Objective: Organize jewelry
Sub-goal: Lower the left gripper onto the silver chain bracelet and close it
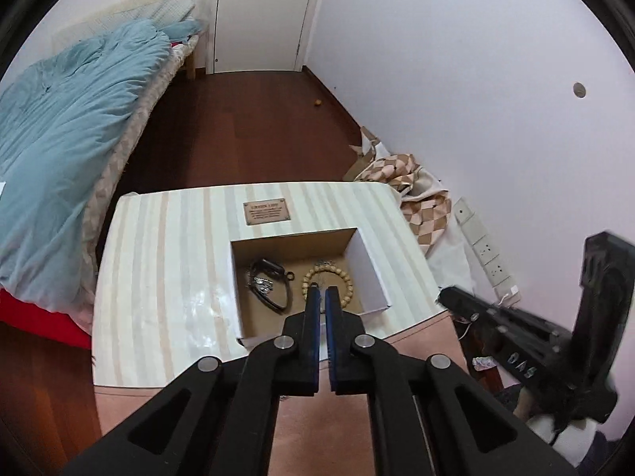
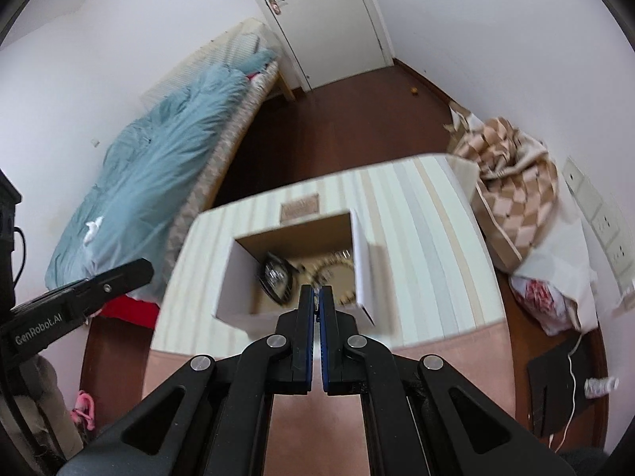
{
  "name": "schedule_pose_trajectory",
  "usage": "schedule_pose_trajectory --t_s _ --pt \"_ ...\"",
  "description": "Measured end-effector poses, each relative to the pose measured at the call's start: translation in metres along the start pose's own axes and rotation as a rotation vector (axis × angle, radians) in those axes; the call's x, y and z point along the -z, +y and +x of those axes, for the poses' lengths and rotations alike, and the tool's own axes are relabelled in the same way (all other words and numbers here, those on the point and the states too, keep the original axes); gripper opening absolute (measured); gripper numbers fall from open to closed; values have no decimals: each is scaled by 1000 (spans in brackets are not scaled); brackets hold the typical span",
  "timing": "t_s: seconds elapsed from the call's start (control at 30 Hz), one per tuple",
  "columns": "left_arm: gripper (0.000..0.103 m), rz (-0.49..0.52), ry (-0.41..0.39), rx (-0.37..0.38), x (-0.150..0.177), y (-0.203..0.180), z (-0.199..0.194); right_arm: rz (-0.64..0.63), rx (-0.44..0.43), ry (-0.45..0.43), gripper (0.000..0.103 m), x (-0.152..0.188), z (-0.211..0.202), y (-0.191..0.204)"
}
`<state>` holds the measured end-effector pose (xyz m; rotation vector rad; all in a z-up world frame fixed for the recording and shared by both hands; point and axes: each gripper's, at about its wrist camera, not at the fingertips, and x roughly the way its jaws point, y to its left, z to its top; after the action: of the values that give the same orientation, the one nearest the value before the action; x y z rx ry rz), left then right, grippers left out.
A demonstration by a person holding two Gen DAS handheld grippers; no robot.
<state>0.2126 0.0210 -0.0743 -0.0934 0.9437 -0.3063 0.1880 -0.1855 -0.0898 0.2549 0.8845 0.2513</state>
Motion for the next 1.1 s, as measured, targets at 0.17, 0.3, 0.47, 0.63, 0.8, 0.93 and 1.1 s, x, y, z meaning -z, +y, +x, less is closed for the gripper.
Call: schedule_pose_trajectory --t_s 0.17,0.3,0.47,0.63,0.8,0.93,1.1 --pt "63 -62 122 -20 39 21 41 12 15 15 2 9 8 -6" --pt "63 -103 209 -42 85 32 81 65 39 79 2 38 26 -27" --pt "63 -105 267 -88 116 28 112 116 77 134 2 69 42 -51" --pt "63 21 291 -140 133 4 133 139 104 156 2 82 47 -65" --pt "35 101 244 -174 138 -12 140 142 112 170 2 86 53 -69" --pt "0 52 228 -117 133 -10 139 136 110 179 2 90 53 -66" --pt "0 -28 155 -47 125 1 109 135 99 173 2 88 48 -63"
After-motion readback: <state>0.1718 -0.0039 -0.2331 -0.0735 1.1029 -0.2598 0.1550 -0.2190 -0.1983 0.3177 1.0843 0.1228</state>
